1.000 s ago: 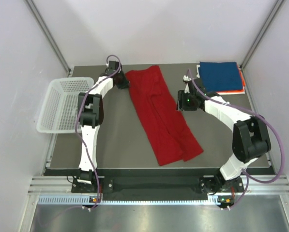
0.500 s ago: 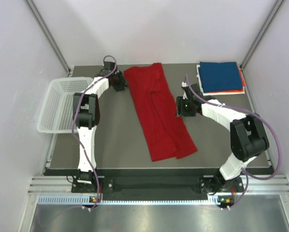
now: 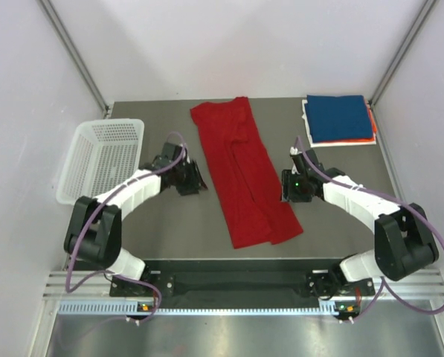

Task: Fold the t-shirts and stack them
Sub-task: Fold the tshirt

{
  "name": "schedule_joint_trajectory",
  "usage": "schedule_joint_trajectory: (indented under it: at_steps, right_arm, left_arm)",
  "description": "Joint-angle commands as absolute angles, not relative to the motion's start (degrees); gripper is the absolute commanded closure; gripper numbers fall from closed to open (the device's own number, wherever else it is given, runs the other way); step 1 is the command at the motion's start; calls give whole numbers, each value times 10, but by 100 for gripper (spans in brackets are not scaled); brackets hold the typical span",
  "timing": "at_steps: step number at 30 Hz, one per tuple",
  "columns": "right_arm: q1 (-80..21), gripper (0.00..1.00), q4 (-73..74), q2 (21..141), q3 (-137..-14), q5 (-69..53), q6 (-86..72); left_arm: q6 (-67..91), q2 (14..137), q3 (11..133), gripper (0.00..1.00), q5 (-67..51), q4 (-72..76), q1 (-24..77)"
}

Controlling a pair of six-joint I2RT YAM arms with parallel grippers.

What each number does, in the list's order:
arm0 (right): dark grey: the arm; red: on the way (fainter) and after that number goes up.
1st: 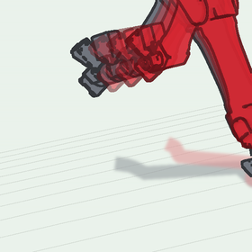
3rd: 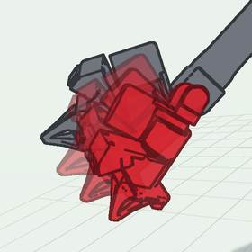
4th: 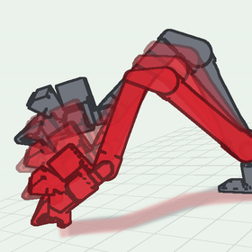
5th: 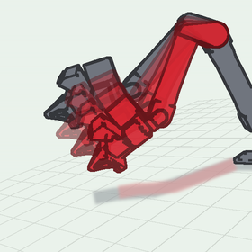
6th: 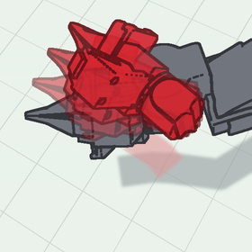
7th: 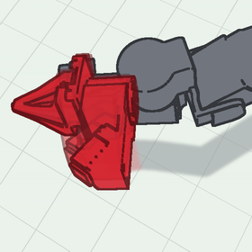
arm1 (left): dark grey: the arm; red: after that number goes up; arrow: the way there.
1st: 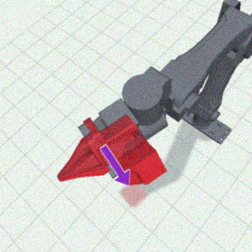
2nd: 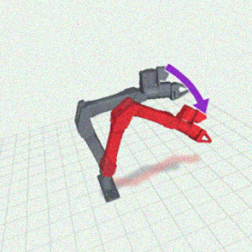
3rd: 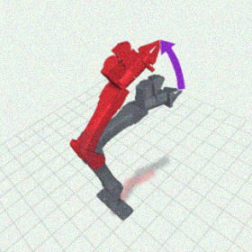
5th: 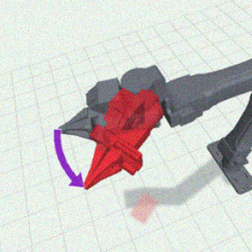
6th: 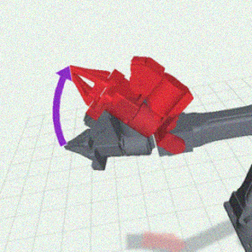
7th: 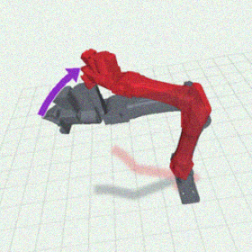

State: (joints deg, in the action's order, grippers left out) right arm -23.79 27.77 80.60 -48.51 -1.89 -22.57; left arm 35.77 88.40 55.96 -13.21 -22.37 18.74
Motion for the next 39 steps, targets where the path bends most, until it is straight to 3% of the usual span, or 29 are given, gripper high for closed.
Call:
schedule_joint_trajectory:
  at_steps: [1,9,20,23,24,25,26,27,37,39]
  right_arm:
    - [-242,51,274,752,-466,-29,-233]
    - [-242,51,260,709,-426,-57,-226]
    - [-242,50,255,658,-388,-68,-222]
    - [-242,50,258,646,-379,-62,-228]
    - [-242,50,258,640,-376,-62,-231]
    - [-242,50,260,638,-375,-63,-235]
    - [-242,50,261,636,-374,-64,-237]
    - [-242,50,262,635,-372,-66,-244]
    - [-246,52,240,632,-337,-94,-286]
    - [-257,53,231,634,-325,-102,-297]
  left_arm:
    - [437,824,471,55,-156,-126,245]
    - [540,816,406,53,-83,-75,373]
    - [561,897,432,54,-28,-64,405]
    - [564,911,437,64,-10,-94,410]
    - [566,910,434,72,-5,-107,410]
    - [565,904,431,90,-5,-111,410]
    - [564,898,427,99,16,-118,410]
    - [563,888,425,100,24,-141,410]
    - [523,806,413,100,79,-287,380]
    - [521,794,405,87,78,-310,359]
